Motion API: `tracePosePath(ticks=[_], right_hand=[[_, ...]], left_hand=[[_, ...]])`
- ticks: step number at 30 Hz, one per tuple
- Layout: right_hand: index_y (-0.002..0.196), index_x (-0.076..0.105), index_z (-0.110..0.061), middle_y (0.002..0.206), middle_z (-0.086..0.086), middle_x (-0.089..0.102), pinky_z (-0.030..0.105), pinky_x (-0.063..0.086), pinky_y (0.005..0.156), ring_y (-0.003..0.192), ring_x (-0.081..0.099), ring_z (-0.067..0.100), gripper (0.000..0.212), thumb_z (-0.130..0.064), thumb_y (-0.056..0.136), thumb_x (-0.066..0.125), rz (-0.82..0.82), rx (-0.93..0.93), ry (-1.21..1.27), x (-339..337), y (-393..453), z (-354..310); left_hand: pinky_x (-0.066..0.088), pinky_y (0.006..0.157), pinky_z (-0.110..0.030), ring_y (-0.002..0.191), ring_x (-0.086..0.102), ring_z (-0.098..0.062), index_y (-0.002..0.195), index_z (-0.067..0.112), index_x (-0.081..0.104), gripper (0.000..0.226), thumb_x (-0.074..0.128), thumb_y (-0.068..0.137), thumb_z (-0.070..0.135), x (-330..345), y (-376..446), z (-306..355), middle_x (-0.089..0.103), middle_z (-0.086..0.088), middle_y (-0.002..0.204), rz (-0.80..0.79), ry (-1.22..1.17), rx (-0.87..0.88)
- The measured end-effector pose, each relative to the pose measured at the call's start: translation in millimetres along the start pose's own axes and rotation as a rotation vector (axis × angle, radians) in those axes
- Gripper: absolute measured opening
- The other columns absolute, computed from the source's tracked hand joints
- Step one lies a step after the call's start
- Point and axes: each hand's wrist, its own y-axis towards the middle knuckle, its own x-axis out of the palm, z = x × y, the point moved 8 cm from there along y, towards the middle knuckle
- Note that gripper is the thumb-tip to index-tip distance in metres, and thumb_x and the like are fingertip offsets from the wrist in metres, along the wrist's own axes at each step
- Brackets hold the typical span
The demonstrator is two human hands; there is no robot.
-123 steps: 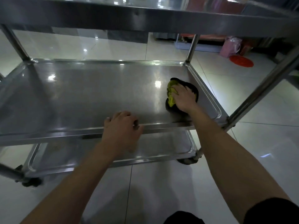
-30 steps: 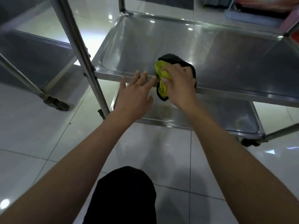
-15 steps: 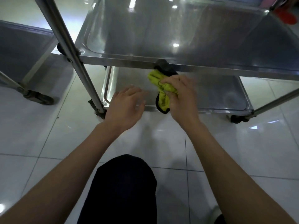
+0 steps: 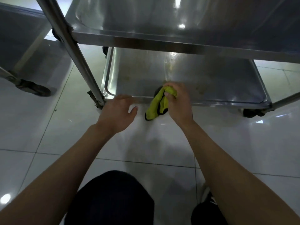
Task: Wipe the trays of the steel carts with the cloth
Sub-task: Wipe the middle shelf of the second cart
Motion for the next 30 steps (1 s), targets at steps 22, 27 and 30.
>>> tracePosePath(ticks=[22,27,30], right_hand=[[0.151,0.038,-0.02,0.166,0.008,0.012,0.056,0.017,0.12,0.153,0.008,0.028,0.053,-0.032,0.1,0.052,-0.175,-0.19,-0.34,91.7,70.7,100.7],[0.154,0.031,-0.021,0.168,0.007,0.001,0.051,0.007,0.123,0.154,-0.002,0.029,0.056,-0.044,0.103,0.042,-0.274,-0.205,-0.525,101.6,78.6,116.1],[0.156,0.028,-0.02,0.168,0.008,-0.001,0.054,0.007,0.122,0.153,-0.003,0.033,0.055,-0.042,0.105,0.036,-0.291,-0.186,-0.575,121.2,78.6,112.1]], left_hand=[[0.052,0.094,-0.048,0.117,0.061,-0.029,0.122,0.016,0.071,0.032,0.065,0.091,0.021,66.2,55.8,-61.1,0.069,-0.003,0.125,0.038,0.079,-0.043],[0.046,0.1,-0.057,0.128,0.051,-0.033,0.13,0.021,0.062,0.039,0.063,0.091,0.024,72.3,60.0,-77.2,0.061,-0.005,0.134,0.058,0.227,-0.098],[0.046,0.099,-0.053,0.123,0.053,-0.031,0.13,0.024,0.062,0.038,0.059,0.093,0.028,72.2,60.4,-92.4,0.062,-0.004,0.13,0.065,0.282,-0.177]])
